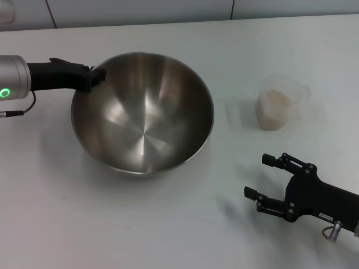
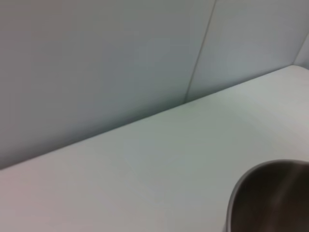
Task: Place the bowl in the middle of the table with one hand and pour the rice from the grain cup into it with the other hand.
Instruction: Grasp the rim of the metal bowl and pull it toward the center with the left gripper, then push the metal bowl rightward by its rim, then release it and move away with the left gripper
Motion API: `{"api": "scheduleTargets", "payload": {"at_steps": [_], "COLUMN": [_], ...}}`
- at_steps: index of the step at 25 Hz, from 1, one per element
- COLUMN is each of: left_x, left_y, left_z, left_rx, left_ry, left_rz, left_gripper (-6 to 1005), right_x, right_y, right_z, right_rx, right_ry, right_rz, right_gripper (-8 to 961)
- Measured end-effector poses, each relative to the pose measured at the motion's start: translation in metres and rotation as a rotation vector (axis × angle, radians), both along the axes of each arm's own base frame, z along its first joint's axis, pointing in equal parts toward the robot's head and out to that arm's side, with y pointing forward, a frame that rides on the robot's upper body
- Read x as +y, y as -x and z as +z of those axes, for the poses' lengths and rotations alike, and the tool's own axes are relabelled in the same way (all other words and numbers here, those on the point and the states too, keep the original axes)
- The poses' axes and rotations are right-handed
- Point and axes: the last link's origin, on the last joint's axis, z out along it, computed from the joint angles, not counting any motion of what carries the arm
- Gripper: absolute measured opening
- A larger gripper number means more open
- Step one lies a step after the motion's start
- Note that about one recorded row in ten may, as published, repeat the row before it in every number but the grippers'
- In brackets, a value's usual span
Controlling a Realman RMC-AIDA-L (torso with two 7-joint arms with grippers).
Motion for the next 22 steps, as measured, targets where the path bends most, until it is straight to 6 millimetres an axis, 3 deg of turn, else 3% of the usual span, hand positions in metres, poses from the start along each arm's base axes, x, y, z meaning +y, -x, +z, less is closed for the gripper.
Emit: {"api": "scheduleTargets", "payload": {"at_steps": [22], "left_x": [0.005], "left_y": [-0.014], "left_z": [-0.017], "left_rx": [-0.044], "left_ry": [0.075], "left_rz": [0.020], "left_gripper": [40], "right_x": [0.002], "right_y": [0.001], "right_z": [0.000], "right_rx": [-0.002], "right_ry": [-0.002], "right_rz": [0.009], "right_gripper": [819]}}
